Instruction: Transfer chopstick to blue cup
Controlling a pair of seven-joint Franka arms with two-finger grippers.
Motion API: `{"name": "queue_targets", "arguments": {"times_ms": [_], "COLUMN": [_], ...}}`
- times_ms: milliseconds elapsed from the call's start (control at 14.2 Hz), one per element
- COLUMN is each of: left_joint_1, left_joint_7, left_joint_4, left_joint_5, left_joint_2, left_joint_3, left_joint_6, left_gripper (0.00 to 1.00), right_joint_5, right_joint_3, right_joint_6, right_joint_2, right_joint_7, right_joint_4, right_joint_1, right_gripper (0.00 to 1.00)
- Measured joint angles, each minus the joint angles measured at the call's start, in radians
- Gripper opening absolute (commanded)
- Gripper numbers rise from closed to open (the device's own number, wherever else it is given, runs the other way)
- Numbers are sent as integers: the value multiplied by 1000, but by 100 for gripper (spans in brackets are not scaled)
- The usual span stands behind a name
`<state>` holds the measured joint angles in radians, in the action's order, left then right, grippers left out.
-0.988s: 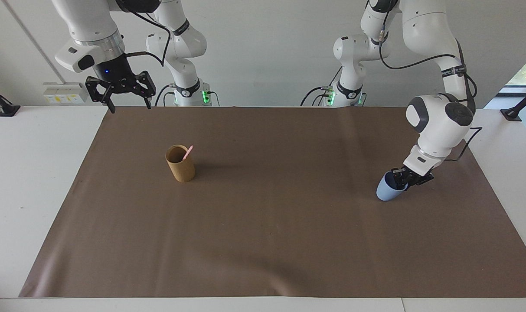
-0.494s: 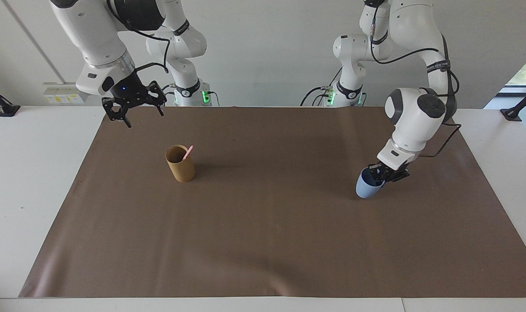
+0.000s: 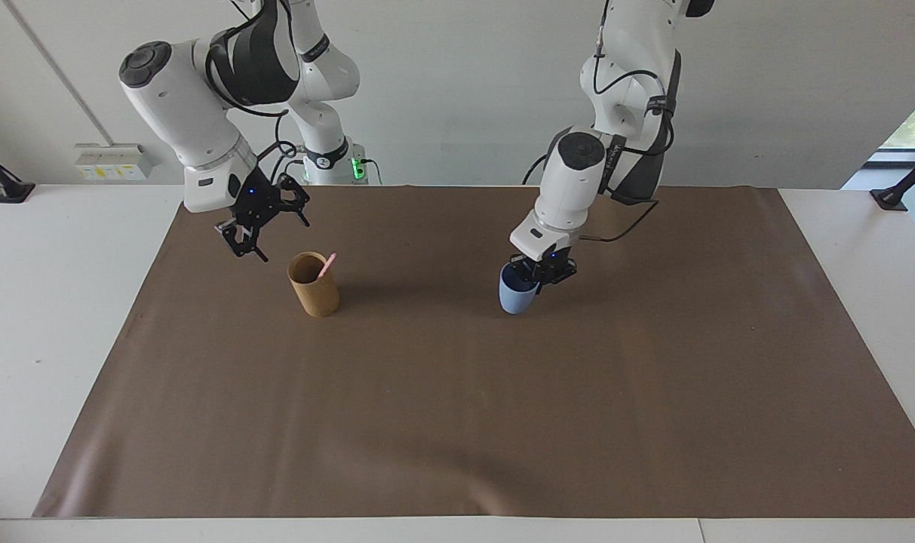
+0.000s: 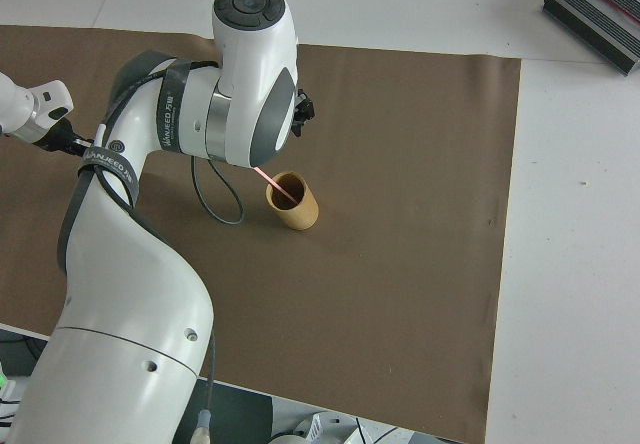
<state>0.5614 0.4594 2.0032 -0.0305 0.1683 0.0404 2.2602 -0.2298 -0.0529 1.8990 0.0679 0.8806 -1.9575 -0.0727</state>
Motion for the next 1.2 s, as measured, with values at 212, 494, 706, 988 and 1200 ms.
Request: {"name": "queue_targets", "arguments": {"times_ms": [212, 494, 706, 988, 1200], "left_joint_1": [67, 143, 160, 160, 154], "left_joint_7": [39, 78, 81, 80, 79], "left_joint_4": [4, -1, -1, -12, -46], "left_joint_5": [0, -18, -65, -78, -78], "left_joint_2": [15, 24, 24, 24, 11], "left_joint_3": [0, 2, 2, -5, -19], "left_joint_6": [0, 12, 25, 34, 25], "left_gripper": [0, 0, 90, 100, 100], "right_joint_5": [-28, -80, -80, -81, -81], "right_joint_3": [3, 4, 4, 3, 3], "right_joint_6": [75, 217, 246, 285, 301], "right_joint_2": [0, -3, -3, -3, -4], "right_joint_7": [34, 72, 73, 73, 73], "right_joint_4": [-61, -148, -176, -197, -200], "right_joint_1": [-16, -47, -59, -74, -83], "right_gripper": [100, 100, 77, 56, 40]}}
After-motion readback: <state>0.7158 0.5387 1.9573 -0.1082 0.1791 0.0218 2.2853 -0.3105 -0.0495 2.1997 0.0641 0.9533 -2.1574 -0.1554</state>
